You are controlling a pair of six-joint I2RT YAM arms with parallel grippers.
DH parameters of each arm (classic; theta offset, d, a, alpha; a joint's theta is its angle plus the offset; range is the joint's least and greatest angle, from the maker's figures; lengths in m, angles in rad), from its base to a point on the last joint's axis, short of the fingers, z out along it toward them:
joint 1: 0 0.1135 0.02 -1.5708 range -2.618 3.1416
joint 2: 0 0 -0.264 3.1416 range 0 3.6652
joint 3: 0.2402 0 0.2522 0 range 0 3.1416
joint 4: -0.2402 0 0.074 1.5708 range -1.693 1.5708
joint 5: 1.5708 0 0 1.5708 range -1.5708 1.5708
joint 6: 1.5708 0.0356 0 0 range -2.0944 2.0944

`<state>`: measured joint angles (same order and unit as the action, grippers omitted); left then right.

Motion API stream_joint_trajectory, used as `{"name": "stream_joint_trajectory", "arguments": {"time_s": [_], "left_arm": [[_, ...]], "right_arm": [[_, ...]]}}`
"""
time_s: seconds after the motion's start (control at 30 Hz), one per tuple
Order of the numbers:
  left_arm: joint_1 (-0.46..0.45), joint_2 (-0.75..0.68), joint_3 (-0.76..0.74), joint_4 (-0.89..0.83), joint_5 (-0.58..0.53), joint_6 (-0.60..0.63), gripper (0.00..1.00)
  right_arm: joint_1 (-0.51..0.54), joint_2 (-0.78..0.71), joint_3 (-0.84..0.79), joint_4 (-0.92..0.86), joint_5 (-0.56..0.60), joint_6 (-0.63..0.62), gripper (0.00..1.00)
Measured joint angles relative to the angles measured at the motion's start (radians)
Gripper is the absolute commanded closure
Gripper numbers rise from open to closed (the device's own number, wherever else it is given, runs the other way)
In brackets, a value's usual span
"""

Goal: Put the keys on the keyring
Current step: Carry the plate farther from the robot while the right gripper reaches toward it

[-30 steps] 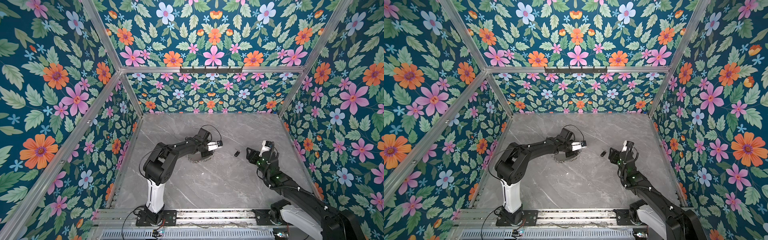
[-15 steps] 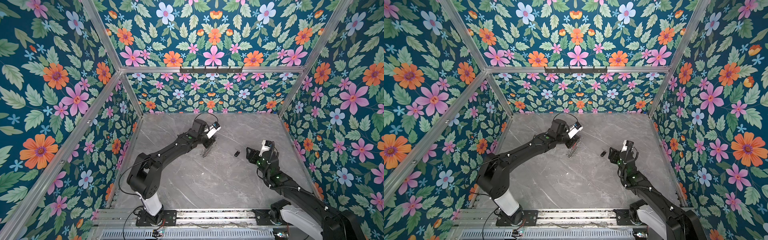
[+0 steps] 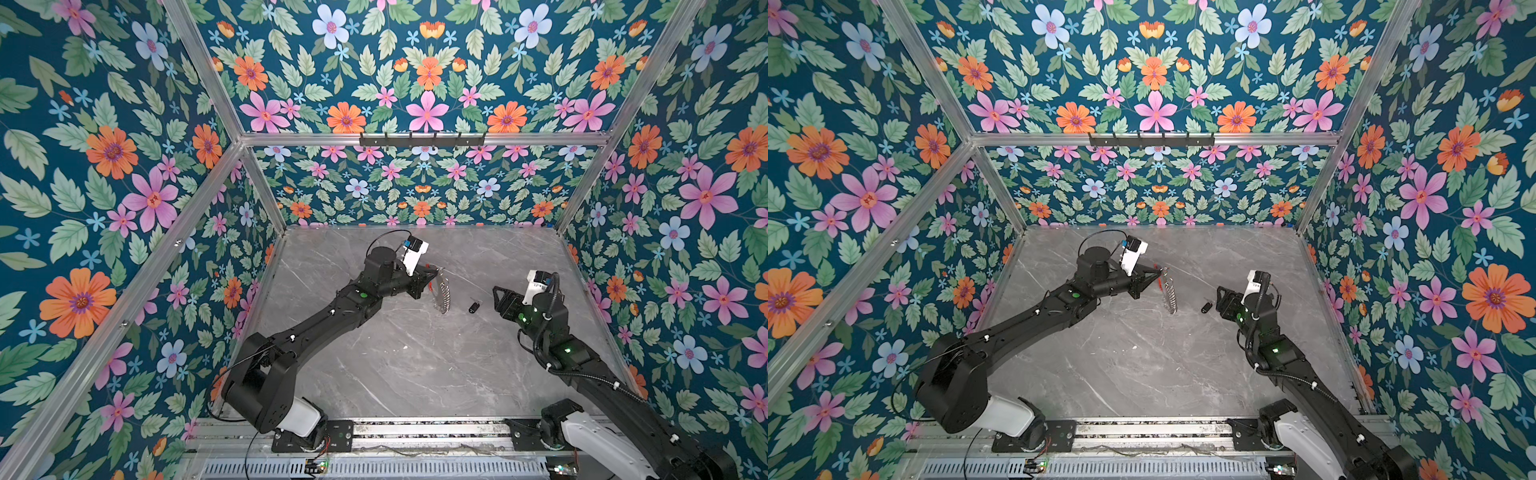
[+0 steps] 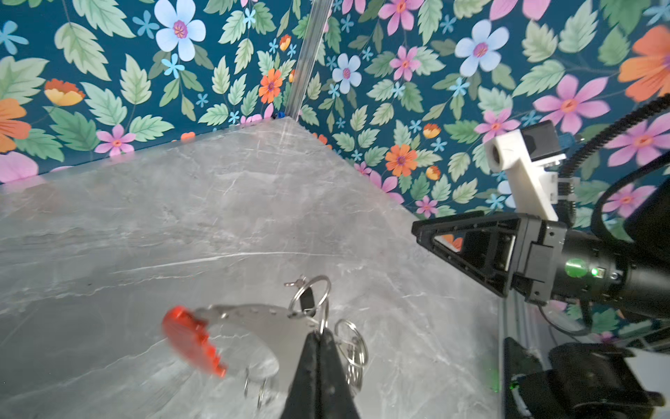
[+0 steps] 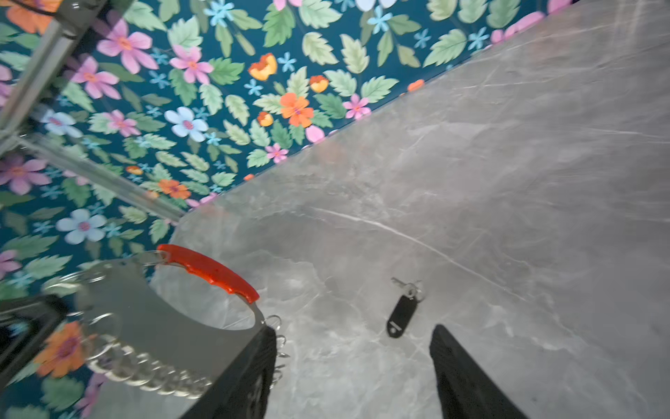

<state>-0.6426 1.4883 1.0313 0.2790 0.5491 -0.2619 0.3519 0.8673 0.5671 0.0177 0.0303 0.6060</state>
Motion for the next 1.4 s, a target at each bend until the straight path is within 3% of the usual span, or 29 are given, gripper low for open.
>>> {"name": "stream_joint_trajectory", "arguments": {"time_s": [0.07, 0.17, 0.23, 0.5, 0.63, 0.87, 1.07, 1.4], "left_arm": [[0.000, 0.005, 0.011, 0.019, 0.029, -0.027, 1.00], [0.000, 0.021, 0.040, 0.034, 0.091, -0.030, 1.00], [-0.001, 0.032, 0.056, 0.033, 0.146, -0.011, 1.00], [-0.011, -0.029, -0.033, 0.055, 0.237, 0.294, 1.00], [0.006, -0.008, -0.050, 0.101, 0.282, 0.445, 1.00], [0.066, 0.146, 0.056, 0.190, 0.378, 0.499, 1.00], [0.171, 0.267, 0.069, 0.424, 0.479, 0.335, 1.00], [0.265, 0.423, 0.128, 0.980, 0.557, -0.198, 1.00]], "right_arm": [[0.000, 0.027, 0.077, -0.079, -0.088, -0.001, 0.37], [0.000, 0.092, 0.201, -0.175, -0.237, -0.008, 0.58], [0.000, 0.134, 0.267, -0.207, -0.336, -0.007, 0.65], [-0.045, 0.326, 0.459, -0.198, -0.684, -0.017, 0.86], [-0.083, 0.386, 0.480, -0.130, -0.815, -0.015, 0.85], [-0.086, 0.478, 0.483, 0.047, -0.981, 0.018, 0.75], [-0.086, 0.546, 0.520, 0.082, -0.996, 0.014, 0.68], [-0.085, 0.711, 0.718, 0.049, -0.958, -0.059, 0.68]]}}
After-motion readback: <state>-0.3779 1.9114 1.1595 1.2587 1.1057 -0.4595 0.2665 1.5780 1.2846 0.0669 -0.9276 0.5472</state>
